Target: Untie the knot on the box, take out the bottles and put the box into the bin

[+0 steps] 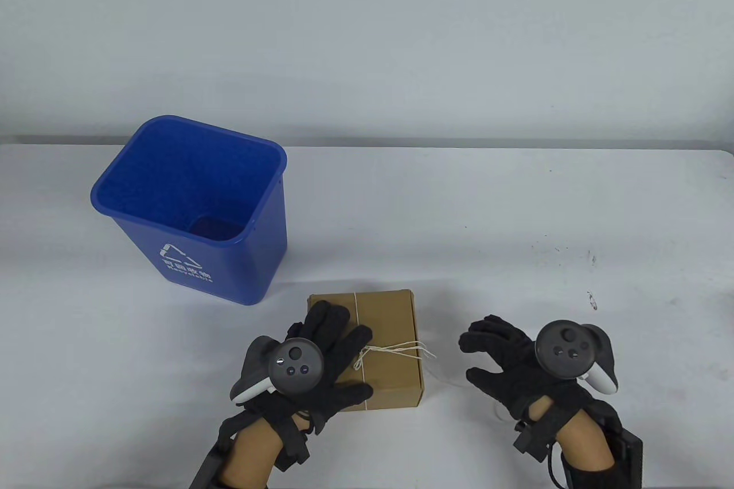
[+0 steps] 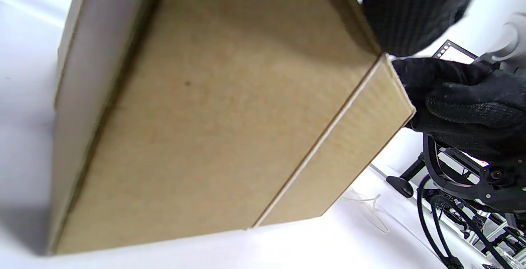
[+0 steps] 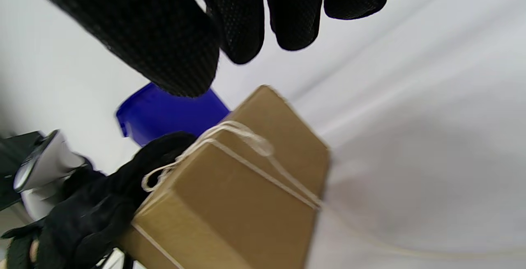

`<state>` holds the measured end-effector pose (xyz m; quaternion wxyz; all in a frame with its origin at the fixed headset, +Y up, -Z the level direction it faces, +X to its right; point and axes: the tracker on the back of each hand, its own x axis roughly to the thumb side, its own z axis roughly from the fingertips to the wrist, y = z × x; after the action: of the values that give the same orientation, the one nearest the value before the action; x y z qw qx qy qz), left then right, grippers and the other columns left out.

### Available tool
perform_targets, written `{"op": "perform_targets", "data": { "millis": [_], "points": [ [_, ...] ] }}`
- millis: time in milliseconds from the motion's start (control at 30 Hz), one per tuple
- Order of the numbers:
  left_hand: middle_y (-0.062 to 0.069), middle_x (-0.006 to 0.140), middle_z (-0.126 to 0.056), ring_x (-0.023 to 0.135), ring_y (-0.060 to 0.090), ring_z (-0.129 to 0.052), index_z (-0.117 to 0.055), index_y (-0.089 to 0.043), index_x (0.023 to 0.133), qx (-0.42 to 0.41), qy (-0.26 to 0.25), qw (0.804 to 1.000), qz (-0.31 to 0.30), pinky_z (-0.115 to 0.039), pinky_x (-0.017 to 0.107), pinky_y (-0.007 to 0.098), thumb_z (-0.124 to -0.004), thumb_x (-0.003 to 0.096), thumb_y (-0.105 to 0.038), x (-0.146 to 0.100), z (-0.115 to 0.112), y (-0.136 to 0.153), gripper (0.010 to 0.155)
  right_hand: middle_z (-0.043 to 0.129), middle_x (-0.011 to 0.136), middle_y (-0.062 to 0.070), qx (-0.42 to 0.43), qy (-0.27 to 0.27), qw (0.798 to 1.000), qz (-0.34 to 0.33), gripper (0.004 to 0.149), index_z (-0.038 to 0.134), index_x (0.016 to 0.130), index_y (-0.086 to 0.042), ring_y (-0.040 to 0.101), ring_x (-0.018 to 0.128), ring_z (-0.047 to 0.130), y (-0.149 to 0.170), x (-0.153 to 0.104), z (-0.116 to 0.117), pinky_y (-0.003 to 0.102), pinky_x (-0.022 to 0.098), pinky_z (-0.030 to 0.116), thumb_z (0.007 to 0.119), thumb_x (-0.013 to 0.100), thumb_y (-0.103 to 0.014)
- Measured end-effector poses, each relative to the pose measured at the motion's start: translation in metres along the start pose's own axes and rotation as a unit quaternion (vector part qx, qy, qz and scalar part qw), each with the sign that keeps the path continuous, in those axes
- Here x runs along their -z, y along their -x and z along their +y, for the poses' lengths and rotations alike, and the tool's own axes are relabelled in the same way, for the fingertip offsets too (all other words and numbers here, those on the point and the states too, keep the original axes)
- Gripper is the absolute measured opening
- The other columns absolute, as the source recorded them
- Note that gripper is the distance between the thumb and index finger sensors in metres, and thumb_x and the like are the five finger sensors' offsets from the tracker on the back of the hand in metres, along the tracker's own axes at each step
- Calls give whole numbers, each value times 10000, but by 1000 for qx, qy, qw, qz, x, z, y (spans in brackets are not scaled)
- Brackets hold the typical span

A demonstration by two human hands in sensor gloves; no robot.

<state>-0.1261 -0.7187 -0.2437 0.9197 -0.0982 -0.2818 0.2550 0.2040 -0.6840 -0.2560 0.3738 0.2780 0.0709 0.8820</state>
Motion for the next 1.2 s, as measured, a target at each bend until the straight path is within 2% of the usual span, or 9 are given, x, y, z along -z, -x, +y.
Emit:
{"op": "perform_targets", "data": {
  "millis": [100,233,467,533,567,667,800,867,1200],
  "points": [
    [88,1194,-60,1101,431,53,-299,-333,1178,-1,2,1000,2,-186,707,810,-718,462,-654,0,0,0,890,467,1073,212,4,1,999,-35,662,572,1022,-86,586,962,460,-17,13,16,746,618,414,842,468,-326],
    [89,1195,-59,1101,432,53,-296,-329,1177,-3,2,1000,2,-185,707,811,-720,461,-654,1,0,0,894,369,1097,203,-41,-3,998,-56,708,491,1044,-72,590,974,406,-42,35,37,751,623,385,822,476,-335],
    [118,1201,-101,1108,460,19,-235,-283,1169,-13,-16,1000,-8,-201,700,825,-751,461,-633,1,1,0,944,253,1112,195,-72,-61,995,-22,711,409,1063,-85,586,986,296,-48,71,66,752,627,336,728,503,-386],
    [139,1207,-156,1115,482,-24,-262,-268,1164,-23,-32,999,-8,-230,696,834,-765,469,-612,0,3,0,924,139,1109,176,-79,-102,992,-2,712,383,1070,-85,519,989,91,-39,72,79,758,622,266,679,511,-411],
    [136,1207,-211,1118,492,-50,-317,-252,1154,-31,-48,998,-9,-240,691,840,-784,471,-587,0,4,-1,893,44,1098,151,-86,-123,989,-8,720,275,1079,-116,500,976,1,-35,69,82,754,625,255,603,529,-444],
    [135,1194,-323,1133,498,-172,-466,-223,1078,-29,-84,996,-5,-313,695,833,-809,484,-521,-1,8,-3,748,85,1104,151,-73,-73,994,-28,721,314,1080,-113,498,981,35,-30,63,85,754,624,286,604,516,-457],
    [163,1169,-446,1132,497,-291,-677,-199,961,-19,-116,993,11,-376,697,820,-825,494,-437,-3,10,-7,544,65,1101,145,-78,-74,993,-37,725,293,1080,-117,494,976,17,-29,61,87,751,626,287,586,518,-469],
    [122,1159,-512,1132,491,-353,-750,-203,912,-17,-136,990,20,-412,700,808,-825,495,-396,-5,12,-8,466,57,1100,145,-78,-75,993,-40,725,286,1081,-118,494,975,1,-28,61,88,751,627,286,579,520,-472],
    [159,1124,-572,1100,500,-473,-786,-159,884,-44,-188,981,29,-480,708,761,-828,491,-343,-13,20,-1,436,65,1101,144,-82,-63,993,-48,721,290,1082,-122,493,976,13,-27,58,89,748,626,303,567,520,-480]
  ]
}}
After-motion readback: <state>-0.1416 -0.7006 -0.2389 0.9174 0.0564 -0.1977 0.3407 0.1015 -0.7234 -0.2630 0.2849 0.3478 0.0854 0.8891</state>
